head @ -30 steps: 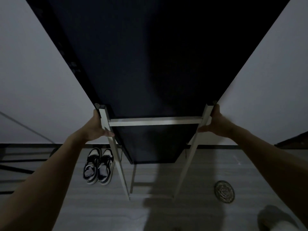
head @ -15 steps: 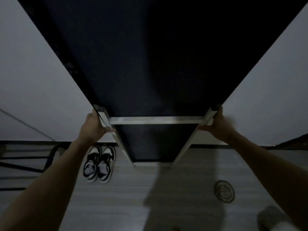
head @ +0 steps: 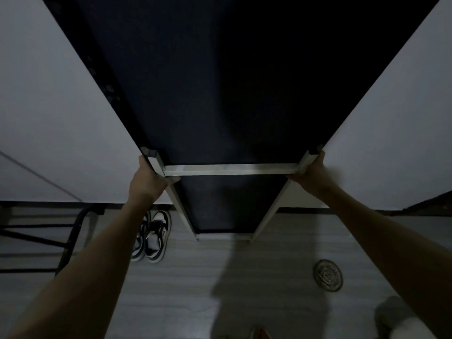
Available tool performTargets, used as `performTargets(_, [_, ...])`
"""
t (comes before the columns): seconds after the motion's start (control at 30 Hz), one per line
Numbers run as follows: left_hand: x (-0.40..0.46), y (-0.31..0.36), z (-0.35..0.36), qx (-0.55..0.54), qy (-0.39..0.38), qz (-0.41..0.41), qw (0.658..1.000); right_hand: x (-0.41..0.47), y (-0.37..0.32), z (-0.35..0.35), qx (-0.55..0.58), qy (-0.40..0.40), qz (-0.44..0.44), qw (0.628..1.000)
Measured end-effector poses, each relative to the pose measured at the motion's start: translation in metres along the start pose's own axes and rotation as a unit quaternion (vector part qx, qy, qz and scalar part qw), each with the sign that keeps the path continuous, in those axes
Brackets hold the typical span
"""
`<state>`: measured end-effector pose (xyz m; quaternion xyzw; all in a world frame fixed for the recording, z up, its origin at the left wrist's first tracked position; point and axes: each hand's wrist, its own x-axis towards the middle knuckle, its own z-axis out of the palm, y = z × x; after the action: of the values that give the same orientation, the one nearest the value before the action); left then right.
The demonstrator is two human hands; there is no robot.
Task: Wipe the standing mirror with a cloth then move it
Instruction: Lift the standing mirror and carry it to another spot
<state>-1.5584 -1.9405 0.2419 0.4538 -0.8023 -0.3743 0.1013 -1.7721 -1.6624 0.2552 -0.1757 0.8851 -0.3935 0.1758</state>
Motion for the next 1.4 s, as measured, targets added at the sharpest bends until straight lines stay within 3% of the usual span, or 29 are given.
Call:
performTargets(0.17, [-0.013,0.002,0.013,-0.039,0.047,-0.037,0.997,-0.011,0.003,0.013,0.035,0.043,0.055,0.997])
performTargets(0.5, [-0.027,-0.001,0.017,-0.086,0.045,-0.068,0.993,-0.022,0.008,0.018,0.047,0.054,0.077,0.994])
performTargets(0.9, [-0.051,-0.016,0.019,-0.065,0.047,-0.095,0.992,-0.05,0.022,0.027,0.028,0.085,0.053,0.995])
performTargets(1.1, [-0.056,-0.015,0.02,-0.084,0.044,-0.093,0.991,-0.053,0.025,0.024,0.035,0.075,0.063,0.995])
performTargets(1.4, [-0.066,-0.019,0.024,-0.138,0.063,-0.069,0.986,-0.054,0.028,0.025,0.086,0.077,0.009,0.993])
